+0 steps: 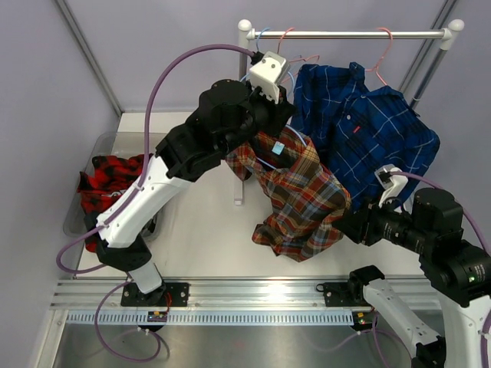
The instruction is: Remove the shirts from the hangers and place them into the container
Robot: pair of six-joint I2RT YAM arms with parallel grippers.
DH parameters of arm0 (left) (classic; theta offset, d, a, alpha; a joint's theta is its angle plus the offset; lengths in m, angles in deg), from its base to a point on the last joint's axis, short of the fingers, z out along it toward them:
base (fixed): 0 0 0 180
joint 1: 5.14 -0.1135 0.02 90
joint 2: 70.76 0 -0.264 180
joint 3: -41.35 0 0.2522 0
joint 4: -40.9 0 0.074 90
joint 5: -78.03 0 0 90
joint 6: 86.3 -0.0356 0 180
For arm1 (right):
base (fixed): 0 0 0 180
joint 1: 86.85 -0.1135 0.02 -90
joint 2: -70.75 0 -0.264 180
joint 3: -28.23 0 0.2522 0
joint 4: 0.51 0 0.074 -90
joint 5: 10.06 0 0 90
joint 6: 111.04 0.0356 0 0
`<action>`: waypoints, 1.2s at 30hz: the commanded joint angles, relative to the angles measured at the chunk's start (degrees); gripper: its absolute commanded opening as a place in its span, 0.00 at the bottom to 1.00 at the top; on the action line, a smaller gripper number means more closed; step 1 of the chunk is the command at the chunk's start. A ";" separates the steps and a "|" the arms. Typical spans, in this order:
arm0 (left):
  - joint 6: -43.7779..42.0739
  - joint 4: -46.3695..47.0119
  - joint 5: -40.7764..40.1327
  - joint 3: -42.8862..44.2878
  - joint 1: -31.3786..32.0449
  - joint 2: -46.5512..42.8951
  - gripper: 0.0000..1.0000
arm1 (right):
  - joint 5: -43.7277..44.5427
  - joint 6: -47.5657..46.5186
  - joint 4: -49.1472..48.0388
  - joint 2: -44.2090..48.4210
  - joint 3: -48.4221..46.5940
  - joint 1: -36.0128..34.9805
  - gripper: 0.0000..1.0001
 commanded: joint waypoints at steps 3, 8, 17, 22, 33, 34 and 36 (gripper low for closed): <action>0.83 3.68 -0.18 1.14 -0.26 -2.66 0.00 | 1.30 -0.51 -4.50 -0.95 1.24 -0.23 0.17; 0.31 4.82 -2.20 -1.58 -0.26 -5.03 0.00 | 3.23 -0.42 -4.78 -0.96 0.89 -0.23 0.00; -11.55 13.95 -30.58 -9.14 -2.89 -12.92 0.00 | 15.17 7.56 -5.30 11.68 -5.00 -0.32 0.00; -10.87 18.19 -29.99 -14.77 -4.30 -19.62 0.00 | 24.40 9.95 -4.60 16.45 -5.09 -0.23 0.00; -0.40 16.33 -21.63 -18.19 -4.30 -31.22 0.00 | 16.27 13.82 -6.52 11.18 11.07 -0.14 0.00; -0.13 16.33 -20.32 -18.20 -4.30 -31.66 0.00 | 14.50 13.82 -7.14 9.78 12.21 -0.23 0.00; 0.48 15.20 -19.17 -17.15 -4.30 -31.14 0.00 | 9.58 12.42 -8.99 8.63 14.68 -0.23 0.00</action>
